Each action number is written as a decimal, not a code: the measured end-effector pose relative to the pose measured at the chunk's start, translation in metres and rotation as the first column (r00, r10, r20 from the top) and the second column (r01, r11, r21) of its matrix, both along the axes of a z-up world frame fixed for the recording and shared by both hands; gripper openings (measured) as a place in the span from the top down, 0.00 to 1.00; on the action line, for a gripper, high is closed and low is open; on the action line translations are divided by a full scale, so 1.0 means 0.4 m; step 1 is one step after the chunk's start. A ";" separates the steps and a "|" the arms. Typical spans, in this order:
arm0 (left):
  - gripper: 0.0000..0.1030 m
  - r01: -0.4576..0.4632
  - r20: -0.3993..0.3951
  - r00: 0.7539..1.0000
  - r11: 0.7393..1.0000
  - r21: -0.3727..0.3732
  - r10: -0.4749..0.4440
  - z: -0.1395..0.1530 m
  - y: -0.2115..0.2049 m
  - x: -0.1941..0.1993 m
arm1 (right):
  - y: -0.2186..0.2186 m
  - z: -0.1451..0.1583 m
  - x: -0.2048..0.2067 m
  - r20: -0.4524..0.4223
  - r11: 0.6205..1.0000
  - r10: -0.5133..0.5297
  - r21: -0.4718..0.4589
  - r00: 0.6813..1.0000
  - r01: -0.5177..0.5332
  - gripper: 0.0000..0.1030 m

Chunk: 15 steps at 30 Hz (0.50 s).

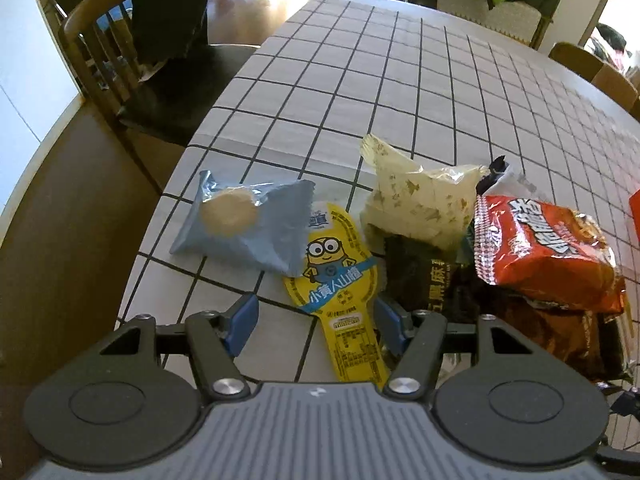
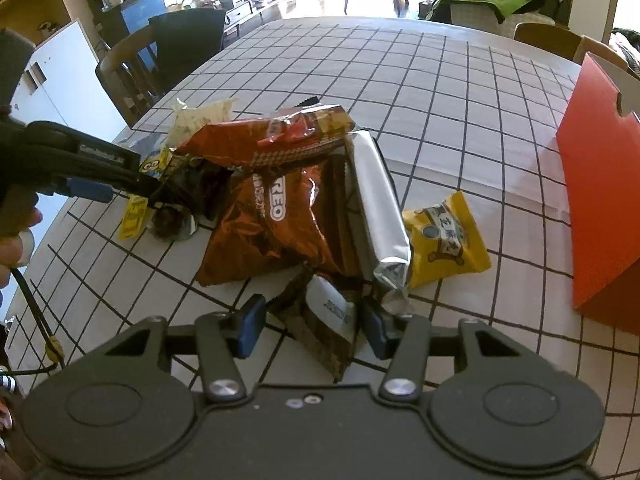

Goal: Organize snacks
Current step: 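Grasp the small dark wrapped packet with the right gripper while the left grasps the yellow Minion packet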

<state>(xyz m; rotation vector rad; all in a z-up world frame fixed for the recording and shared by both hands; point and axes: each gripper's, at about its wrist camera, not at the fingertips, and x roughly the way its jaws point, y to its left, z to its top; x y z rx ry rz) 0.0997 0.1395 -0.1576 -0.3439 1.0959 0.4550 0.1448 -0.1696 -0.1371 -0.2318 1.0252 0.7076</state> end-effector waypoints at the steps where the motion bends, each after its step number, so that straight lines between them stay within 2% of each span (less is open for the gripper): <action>1: 0.41 0.002 -0.005 1.000 1.000 0.000 -0.002 -0.004 -0.001 0.001 | 0.003 0.000 0.002 0.001 1.000 0.001 0.000 1.000 -0.001 0.50; 5: 0.41 0.024 -0.013 1.000 0.999 0.024 -0.023 -0.010 -0.006 0.015 | 0.006 -0.001 0.002 0.002 1.000 0.005 0.001 1.000 -0.005 0.52; 8: 0.54 0.038 -0.006 0.999 0.999 0.028 -0.038 -0.004 -0.013 0.014 | 0.007 0.000 0.001 0.002 1.000 0.005 0.001 1.000 -0.005 0.56; 14: 0.57 0.039 0.017 0.999 0.999 0.003 -0.039 0.001 -0.007 -0.003 | 0.002 -0.001 -0.002 0.003 1.000 -0.001 -0.005 1.000 0.001 0.63; 15: 0.61 0.040 0.019 0.999 0.999 -0.002 -0.040 0.001 -0.006 -0.007 | -0.003 0.001 -0.003 -0.001 1.000 -0.005 0.003 1.000 0.005 0.64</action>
